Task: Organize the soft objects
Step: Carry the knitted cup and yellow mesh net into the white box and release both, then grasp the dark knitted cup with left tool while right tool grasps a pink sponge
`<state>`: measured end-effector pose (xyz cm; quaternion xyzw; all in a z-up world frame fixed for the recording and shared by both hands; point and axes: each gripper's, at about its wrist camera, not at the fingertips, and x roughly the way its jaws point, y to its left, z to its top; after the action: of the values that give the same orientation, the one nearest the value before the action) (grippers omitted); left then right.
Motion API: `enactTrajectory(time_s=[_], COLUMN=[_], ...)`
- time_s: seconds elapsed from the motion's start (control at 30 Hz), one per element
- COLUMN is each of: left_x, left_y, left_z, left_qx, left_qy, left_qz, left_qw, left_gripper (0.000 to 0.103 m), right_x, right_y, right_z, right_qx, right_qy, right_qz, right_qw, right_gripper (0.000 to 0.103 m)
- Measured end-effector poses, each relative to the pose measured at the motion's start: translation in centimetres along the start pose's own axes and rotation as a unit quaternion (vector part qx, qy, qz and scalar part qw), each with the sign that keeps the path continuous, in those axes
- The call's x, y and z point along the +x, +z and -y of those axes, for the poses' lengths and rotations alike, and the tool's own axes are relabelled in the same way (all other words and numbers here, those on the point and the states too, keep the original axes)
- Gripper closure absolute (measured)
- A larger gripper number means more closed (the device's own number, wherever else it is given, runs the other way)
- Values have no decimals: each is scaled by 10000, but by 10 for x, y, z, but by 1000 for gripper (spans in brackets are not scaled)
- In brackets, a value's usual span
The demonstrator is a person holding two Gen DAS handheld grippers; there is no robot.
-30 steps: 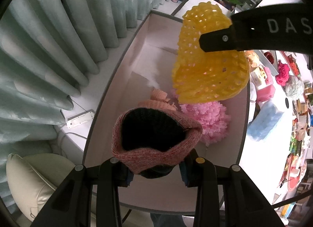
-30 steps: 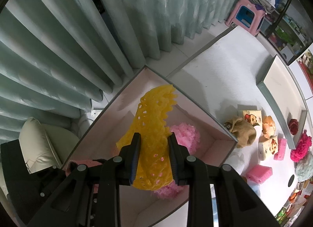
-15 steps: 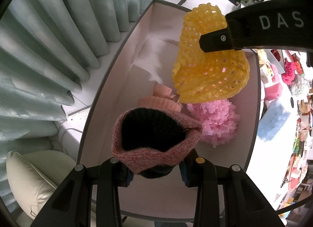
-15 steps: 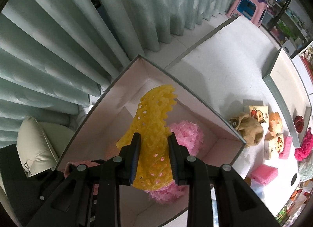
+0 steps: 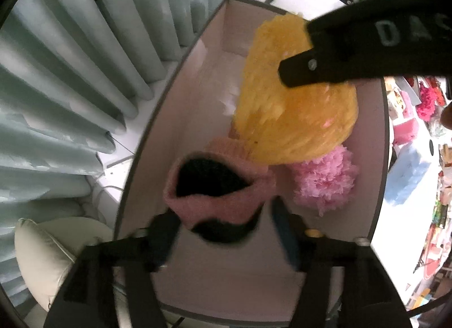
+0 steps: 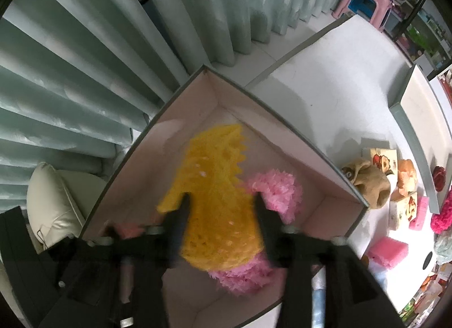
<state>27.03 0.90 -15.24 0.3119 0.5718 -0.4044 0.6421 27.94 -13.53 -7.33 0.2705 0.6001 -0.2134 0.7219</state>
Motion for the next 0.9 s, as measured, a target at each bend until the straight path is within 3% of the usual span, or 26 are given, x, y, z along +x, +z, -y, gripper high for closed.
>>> enactTrajectory(time_s=[0.03, 0.2, 0.33, 0.5, 0.53, 0.77, 0.9], left_x=[-2, -9, -26, -42, -44, -54, -53], left_y=[0, -2, -9, -19, -22, -38, -46], left_z=[-1, 1, 7, 29, 36, 107, 161], left_qx=[-30, -91, 17, 280, 314, 848, 1323], left_qy=[53, 60, -65, -231, -324, -383, -463], left_qz=[19, -21, 81, 99, 31, -52, -167], left_qw=[10000, 9999, 9999, 9993, 9990, 9956, 9900], left_gripper=[15, 15, 15, 13, 0, 0, 0], right_x=[-1, -10, -31, -61, -65, -79, -81], right_y=[-1, -11, -35, -81, -94, -183, -235], right_z=[1, 8, 23, 57, 66, 147, 205], right_qx=[4, 98, 281, 636, 740, 1705, 2371], right_qy=[-47, -46, 71, 431, 500, 625, 430], right_qz=[20, -2, 188, 406, 437, 479, 495], right_qw=[10000, 9999, 9994, 9962, 9950, 9822, 9693], right_gripper=[19, 16, 0, 0, 0, 0, 0])
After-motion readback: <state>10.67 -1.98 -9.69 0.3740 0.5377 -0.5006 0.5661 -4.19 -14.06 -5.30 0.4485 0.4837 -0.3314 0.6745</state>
